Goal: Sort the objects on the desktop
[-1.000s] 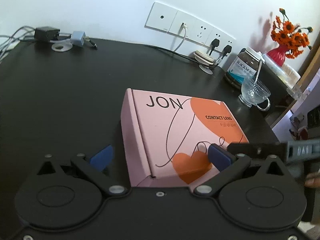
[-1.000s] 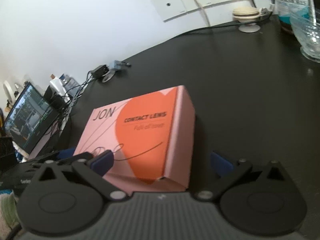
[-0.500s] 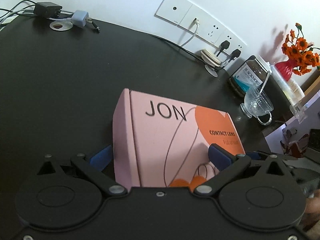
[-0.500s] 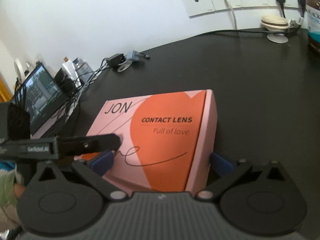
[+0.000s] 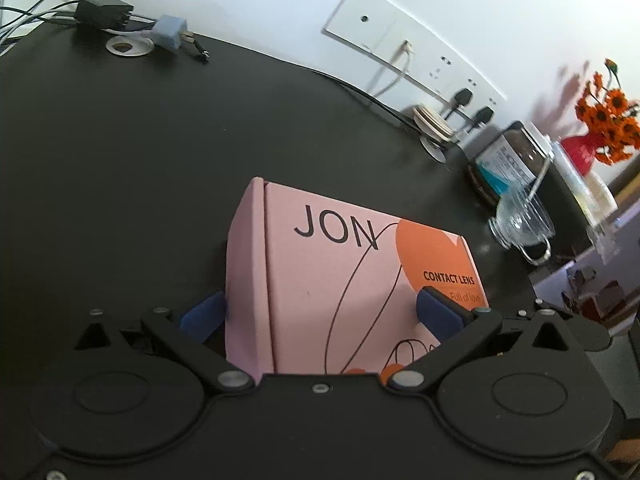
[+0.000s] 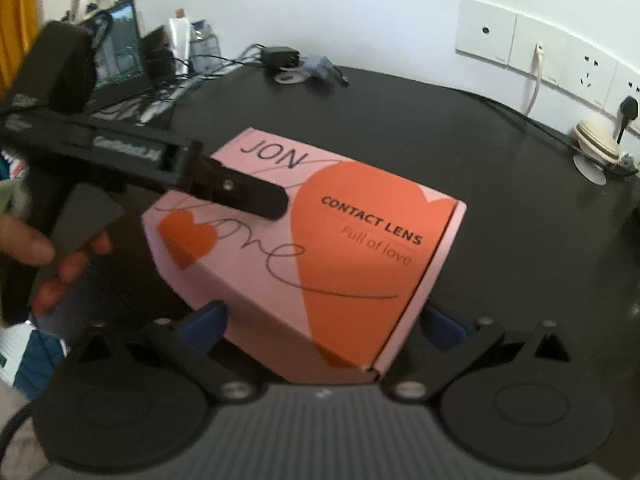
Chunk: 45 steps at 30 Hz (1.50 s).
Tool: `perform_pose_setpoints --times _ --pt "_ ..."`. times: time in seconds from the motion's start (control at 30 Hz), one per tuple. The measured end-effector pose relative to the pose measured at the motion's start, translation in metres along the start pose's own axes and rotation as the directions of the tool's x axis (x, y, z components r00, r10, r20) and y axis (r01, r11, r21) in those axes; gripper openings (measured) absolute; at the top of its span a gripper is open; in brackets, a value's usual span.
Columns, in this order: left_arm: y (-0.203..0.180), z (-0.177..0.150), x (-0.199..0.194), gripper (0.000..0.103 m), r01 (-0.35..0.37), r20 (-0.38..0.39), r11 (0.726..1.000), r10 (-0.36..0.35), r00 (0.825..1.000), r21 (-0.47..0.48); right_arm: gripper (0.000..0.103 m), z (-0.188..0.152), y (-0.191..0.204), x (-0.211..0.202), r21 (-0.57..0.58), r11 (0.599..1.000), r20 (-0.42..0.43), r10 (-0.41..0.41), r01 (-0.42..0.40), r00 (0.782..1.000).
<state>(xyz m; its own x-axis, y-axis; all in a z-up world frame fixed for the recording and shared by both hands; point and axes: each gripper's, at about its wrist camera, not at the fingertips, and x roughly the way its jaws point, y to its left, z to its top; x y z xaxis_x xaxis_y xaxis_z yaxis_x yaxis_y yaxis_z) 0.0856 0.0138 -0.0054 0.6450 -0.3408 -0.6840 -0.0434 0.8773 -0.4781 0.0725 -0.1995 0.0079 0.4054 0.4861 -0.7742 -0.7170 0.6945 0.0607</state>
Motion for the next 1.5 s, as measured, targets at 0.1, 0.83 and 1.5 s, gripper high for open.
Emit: perform_pose_setpoints --times 0.1,0.83,1.5 --pt "-0.002 0.008 0.006 0.103 -0.011 0.001 1.0 0.011 1.0 -0.006 0.102 0.004 -0.004 0.005 0.021 1.0 0.005 0.0 0.0 1.0" --pt "-0.022 0.079 0.065 0.103 -0.081 -0.015 0.997 0.081 0.997 0.001 0.102 0.052 -0.072 0.041 0.077 0.997 0.025 0.007 -0.009 1.0" --pt "-0.018 0.135 0.11 0.103 -0.106 0.005 0.993 0.106 0.994 -0.047 0.102 0.105 -0.131 0.087 0.074 0.997 0.054 0.026 -0.03 0.998"
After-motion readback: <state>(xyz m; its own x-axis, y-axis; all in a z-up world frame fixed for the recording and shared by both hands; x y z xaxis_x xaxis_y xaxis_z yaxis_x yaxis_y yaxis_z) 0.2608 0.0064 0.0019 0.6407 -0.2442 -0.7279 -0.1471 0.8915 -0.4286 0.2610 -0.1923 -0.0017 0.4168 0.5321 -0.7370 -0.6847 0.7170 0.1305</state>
